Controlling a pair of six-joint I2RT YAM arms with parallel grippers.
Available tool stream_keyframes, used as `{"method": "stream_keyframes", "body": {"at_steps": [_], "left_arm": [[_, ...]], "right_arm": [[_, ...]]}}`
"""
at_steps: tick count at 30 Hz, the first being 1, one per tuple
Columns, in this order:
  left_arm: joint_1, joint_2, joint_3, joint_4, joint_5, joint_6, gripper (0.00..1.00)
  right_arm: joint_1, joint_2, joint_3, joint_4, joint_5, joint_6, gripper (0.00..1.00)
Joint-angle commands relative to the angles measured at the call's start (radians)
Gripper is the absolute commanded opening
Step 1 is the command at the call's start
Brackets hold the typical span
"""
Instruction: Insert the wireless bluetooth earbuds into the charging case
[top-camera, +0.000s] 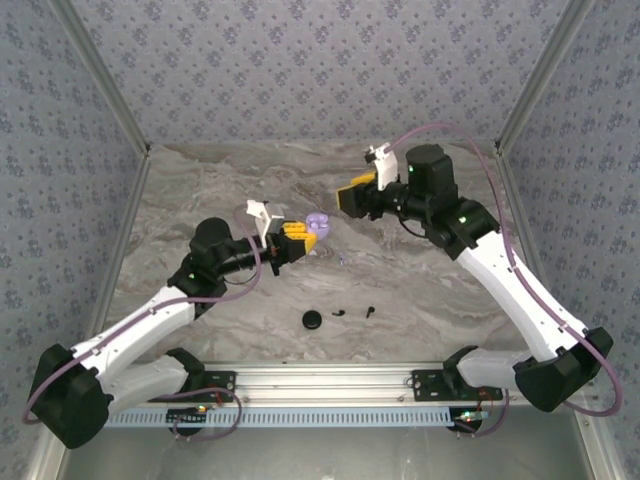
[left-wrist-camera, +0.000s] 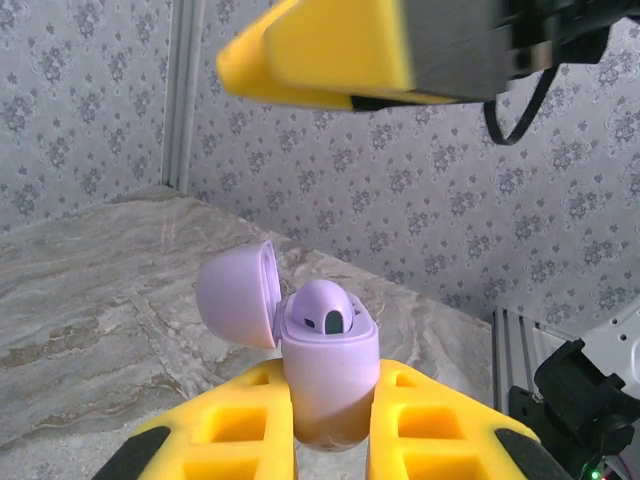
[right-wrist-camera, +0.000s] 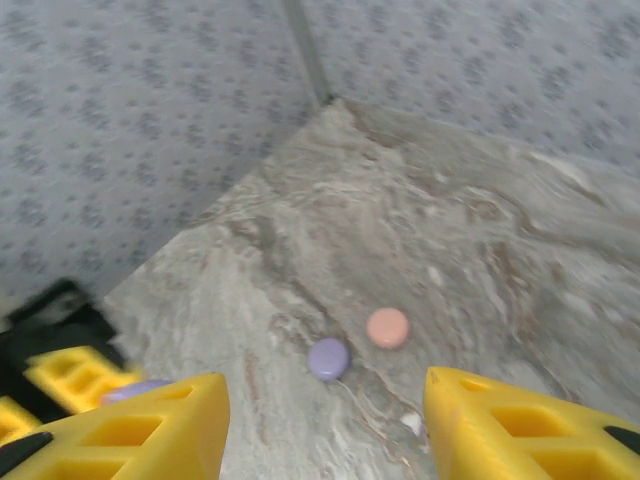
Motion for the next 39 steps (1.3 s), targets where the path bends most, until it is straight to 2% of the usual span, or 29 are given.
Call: {"method": "stream_keyframes", "body": {"at_steps": [1,7,12,21,39], "left_arm": [[-0.008,-0.05,-0.002,-0.005,-0.02,0.027,0.0],[-0.008,-0.124,-0.029,-0.073,-0.05,0.044,0.0],[-0.007,-0.171,-0.052,-0.117,-0.07,0.051,0.0],[-0.008,-0.199,-0.075,-0.124,-0.092,0.05,0.0],[-0.008,-0.201,-0.073,-0.138,-0.096,0.058,0.0]], "right_arm": [[-0.045,0.076,-0.003,-0.136,0.086,0.134,0.55],[-0.036,0.253,-0.042,-0.212,0.168,0.209,0.55],[0.013,0.428,-0.031,-0.237,0.228,0.234,0.54],[0.09,0.692,0.093,-0.296,0.338,0.237,0.51],[0.113,0.809,0.137,-0.324,0.338,0.242,0.38]]}}
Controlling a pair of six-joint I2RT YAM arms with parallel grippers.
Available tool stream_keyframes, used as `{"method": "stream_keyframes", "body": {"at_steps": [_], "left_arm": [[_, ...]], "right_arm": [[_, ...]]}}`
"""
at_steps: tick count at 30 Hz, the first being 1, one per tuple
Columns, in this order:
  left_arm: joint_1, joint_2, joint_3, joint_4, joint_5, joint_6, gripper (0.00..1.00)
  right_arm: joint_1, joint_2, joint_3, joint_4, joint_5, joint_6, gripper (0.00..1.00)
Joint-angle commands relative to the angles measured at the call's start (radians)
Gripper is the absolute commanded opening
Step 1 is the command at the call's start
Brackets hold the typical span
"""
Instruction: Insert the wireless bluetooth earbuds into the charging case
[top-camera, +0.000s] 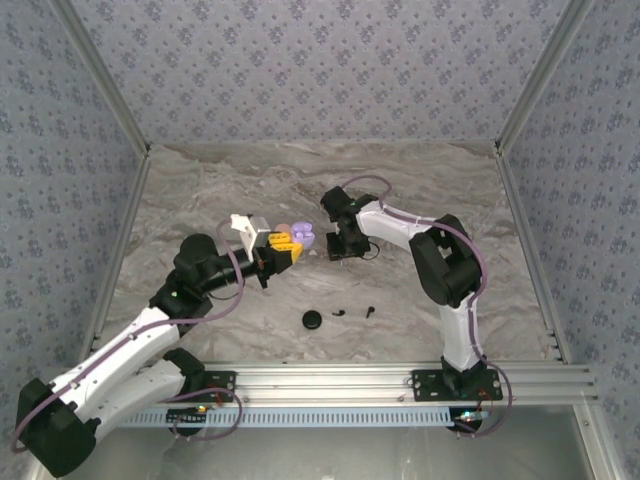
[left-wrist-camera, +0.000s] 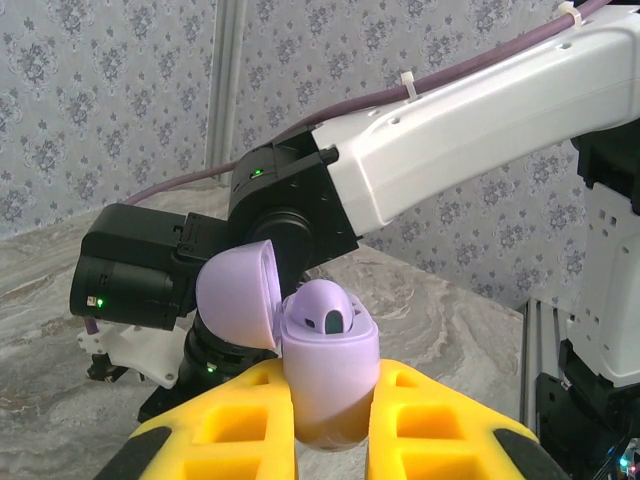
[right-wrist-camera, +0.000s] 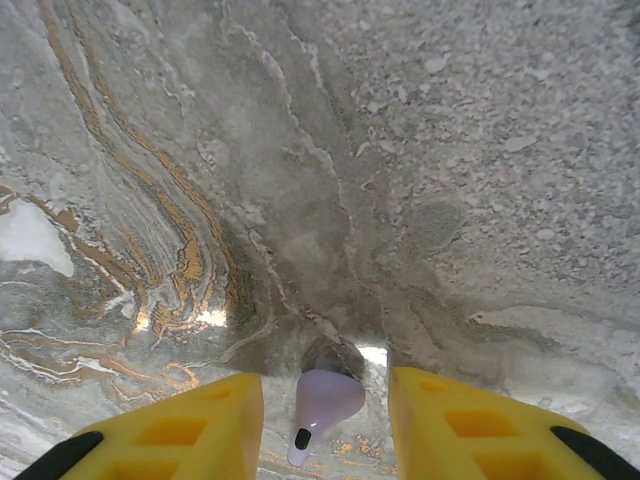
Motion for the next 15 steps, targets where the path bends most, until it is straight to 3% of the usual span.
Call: {"method": "stream_keyframes", "body": {"at_steps": [1,15], "left_arm": [[-0.008,-0.017,0.004,0.005,-0.01,0.016,0.0],[-0.008,-0.016,0.009,0.002,-0.008,0.014,0.0]], "right_arm": [[0.008,0.025,0.03,-0.042,0.01,0.013,0.38],[0.013,0.052,0.019,-0.022,0.002,0.014,0.29]]}}
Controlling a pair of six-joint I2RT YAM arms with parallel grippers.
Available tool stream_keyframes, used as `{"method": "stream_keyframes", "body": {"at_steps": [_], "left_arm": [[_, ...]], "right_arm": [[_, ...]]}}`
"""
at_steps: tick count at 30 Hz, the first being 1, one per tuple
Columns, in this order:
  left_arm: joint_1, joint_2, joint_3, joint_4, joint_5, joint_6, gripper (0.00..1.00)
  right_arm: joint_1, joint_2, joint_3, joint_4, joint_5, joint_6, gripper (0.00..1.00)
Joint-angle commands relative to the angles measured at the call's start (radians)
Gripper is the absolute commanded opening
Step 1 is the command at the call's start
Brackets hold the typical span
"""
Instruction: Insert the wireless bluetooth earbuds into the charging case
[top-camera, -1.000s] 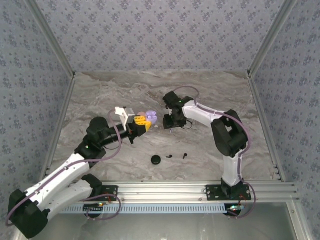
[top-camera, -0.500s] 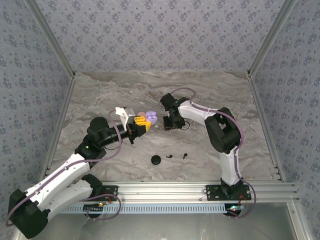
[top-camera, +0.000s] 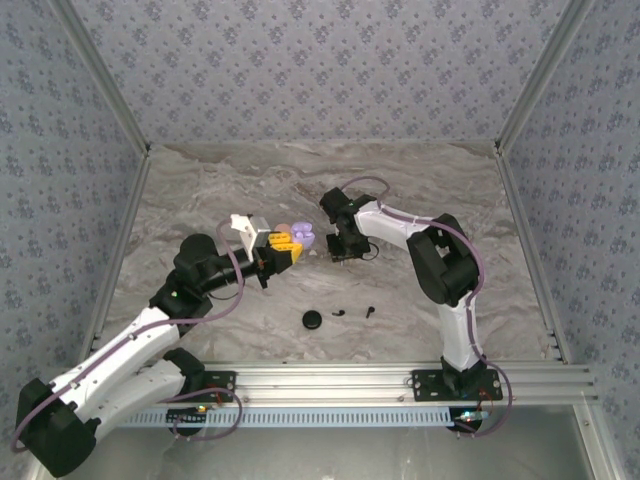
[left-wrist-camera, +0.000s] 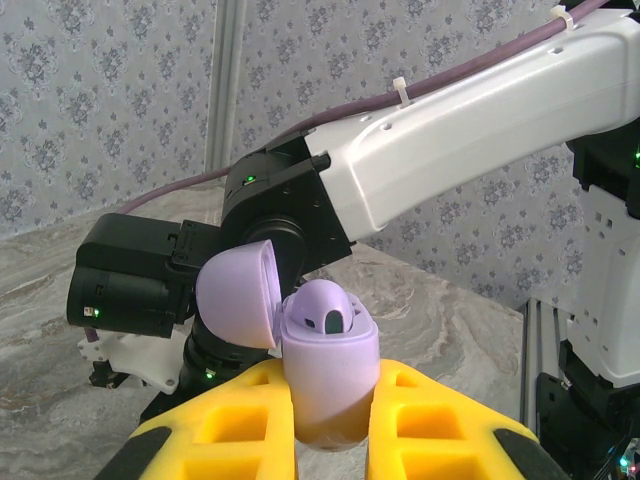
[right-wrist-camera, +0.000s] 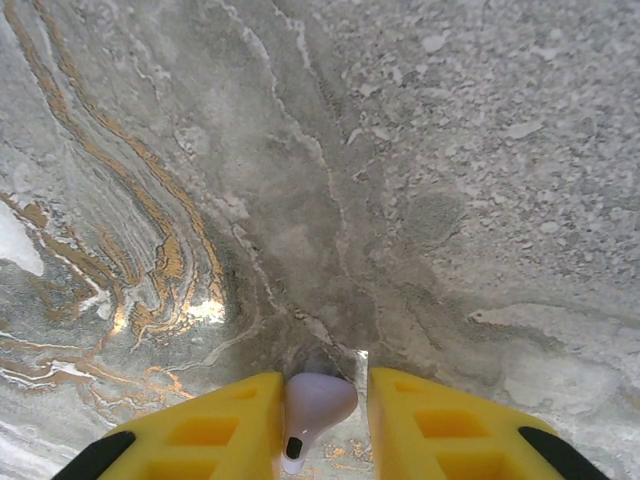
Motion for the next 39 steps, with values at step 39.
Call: {"method": "stream_keyframes", "body": {"at_steps": [39], "left_arm": [[-0.007,0.236,0.085,0.218,0.05,-0.015,0.0]], "right_arm": [[0.115,-0.769,-0.01,0.173,-0.038,0.133,0.23]]}}
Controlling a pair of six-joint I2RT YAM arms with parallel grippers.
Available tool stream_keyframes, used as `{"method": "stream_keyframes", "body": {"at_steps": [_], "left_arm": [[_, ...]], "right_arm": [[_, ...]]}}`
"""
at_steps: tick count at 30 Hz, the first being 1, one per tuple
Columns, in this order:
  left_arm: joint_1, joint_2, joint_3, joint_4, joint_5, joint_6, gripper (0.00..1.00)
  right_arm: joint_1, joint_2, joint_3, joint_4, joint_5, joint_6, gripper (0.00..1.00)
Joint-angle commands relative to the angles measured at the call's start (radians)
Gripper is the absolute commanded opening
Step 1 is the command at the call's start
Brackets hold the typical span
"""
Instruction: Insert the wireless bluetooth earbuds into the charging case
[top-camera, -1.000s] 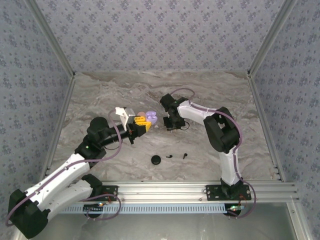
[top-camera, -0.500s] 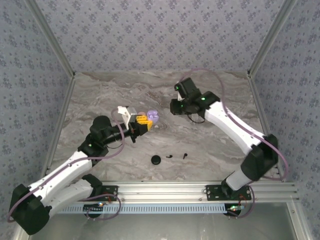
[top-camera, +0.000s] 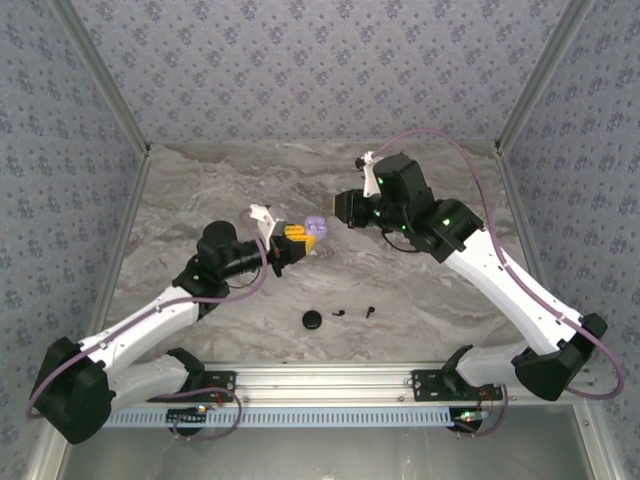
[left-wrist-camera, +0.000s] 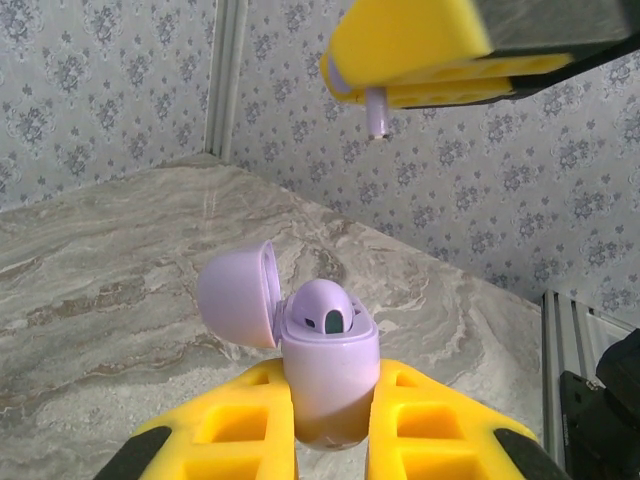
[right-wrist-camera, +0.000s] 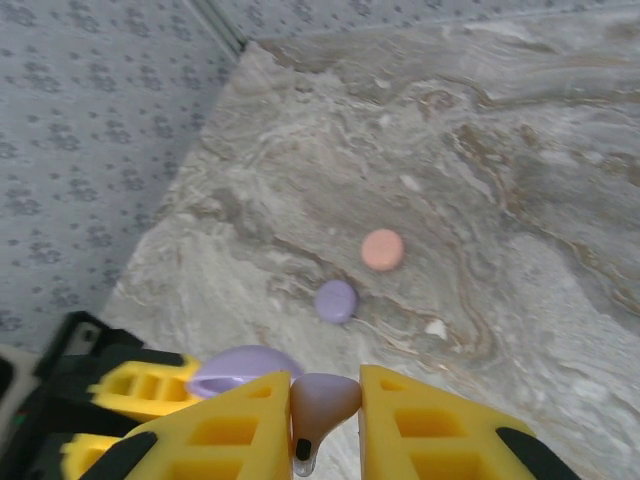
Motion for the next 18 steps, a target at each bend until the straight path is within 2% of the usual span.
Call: {"method": "stream_keyframes", "body": {"at_steps": [1,6,18], "left_arm": [[-0.007,0.01,0.049,0.068,0.032,-0.012,0.0],[-0.008,0.006,0.05,0.065,0.029,-0.012,0.0],[-0.008,0.008,0.055,0.063,0.017,-0.013,0.0]], "right_arm": [[0.025,-0.013,-0.002,0.069,0.005,0.035,0.23],[0.043,-0.005,-0.04,0.112,0.006,0.06,0.23],[0.074,0.033,-0.055,0.082,0.013,0.065,0.23]]}}
